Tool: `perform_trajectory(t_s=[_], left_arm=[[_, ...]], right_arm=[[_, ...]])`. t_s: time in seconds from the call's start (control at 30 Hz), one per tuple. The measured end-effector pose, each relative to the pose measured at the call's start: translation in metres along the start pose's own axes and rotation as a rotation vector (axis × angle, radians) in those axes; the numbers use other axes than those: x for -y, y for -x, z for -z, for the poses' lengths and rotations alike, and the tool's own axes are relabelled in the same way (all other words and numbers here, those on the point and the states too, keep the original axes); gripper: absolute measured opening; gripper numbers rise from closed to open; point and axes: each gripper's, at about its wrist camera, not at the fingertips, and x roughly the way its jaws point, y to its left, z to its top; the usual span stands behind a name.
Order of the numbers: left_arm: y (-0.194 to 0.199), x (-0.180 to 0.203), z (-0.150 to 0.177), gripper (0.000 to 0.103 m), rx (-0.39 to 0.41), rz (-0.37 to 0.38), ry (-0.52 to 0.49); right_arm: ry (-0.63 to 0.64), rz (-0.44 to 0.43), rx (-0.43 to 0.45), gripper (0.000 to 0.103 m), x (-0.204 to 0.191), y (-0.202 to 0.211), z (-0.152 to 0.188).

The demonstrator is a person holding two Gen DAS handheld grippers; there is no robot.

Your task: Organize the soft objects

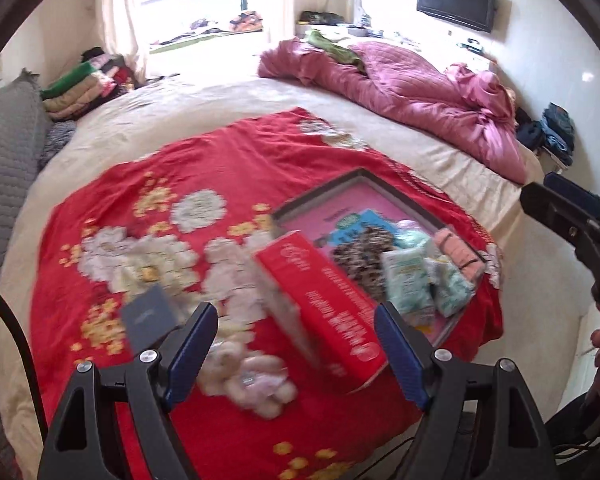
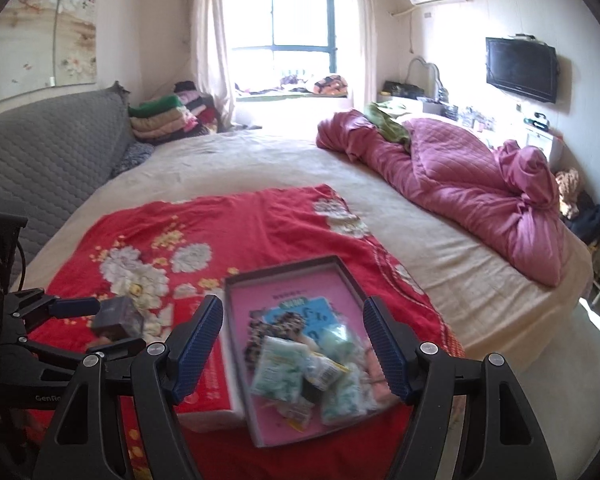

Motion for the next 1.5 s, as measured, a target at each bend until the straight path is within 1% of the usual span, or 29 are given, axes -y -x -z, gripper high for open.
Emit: perform_trajectory(t_s=[0.07,0.13,0.27,0.43,0.6,0.77,0.83,0.9,0.97,1.07,1.17,1.3,1.5], left_arm=[[0.010,-0.017,0.004,0.080,0.010,-0.017,0.020],[0.018,-0.032,0.008,0.080,0.019,-0.039,0.036],[0.033,-0.062,0.018,0.080,0.029,-0.079,0.071],[0.042,-0.099,0.037,0.080,0.025,-0.113,0.121],[0.045,-0.118,0.055,0.080,0.013,-0.137,0.137],[0.043,-0.134,0.072,0.080,0.001,-0.145,0.164],[0.039,-0.140,0.082,0.080,-0.011,-0.141,0.177],[0.031,-0.146,0.090,0.080,-0.030,-0.147,0.190],[0.020,-0.152,0.099,0.080,-0.056,-0.140,0.208],[-0.004,-0.159,0.112,0.080,-0.104,-0.141,0.222],[-0.025,-0.164,0.119,0.080,-0.138,-0.130,0.236],[-0.051,-0.169,0.122,0.080,-0.170,-0.125,0.242],[-0.079,-0.173,0.117,0.080,-0.180,-0.090,0.250]], right_arm=[[0.011,-0.015,0.014,0.074,-0.013,0.002,-0.004],[0.023,-0.049,0.027,0.074,-0.031,0.004,-0.008],[0.054,-0.088,0.028,0.074,-0.060,0.002,-0.010],[0.106,-0.136,0.012,0.074,-0.101,-0.003,-0.005],[0.131,-0.169,-0.012,0.074,-0.130,-0.010,0.005],[0.176,-0.190,-0.051,0.074,-0.156,-0.018,0.019],[0.196,-0.188,-0.068,0.074,-0.164,-0.023,0.027],[0.203,-0.207,-0.093,0.074,-0.172,-0.029,0.038],[0.223,-0.209,-0.122,0.074,-0.180,-0.039,0.051],[0.280,-0.202,-0.185,0.074,-0.196,-0.060,0.079],[0.314,-0.197,-0.228,0.074,-0.205,-0.078,0.101],[0.349,-0.195,-0.279,0.074,-0.212,-0.106,0.122],[0.369,-0.187,-0.318,0.074,-0.216,-0.139,0.133]])
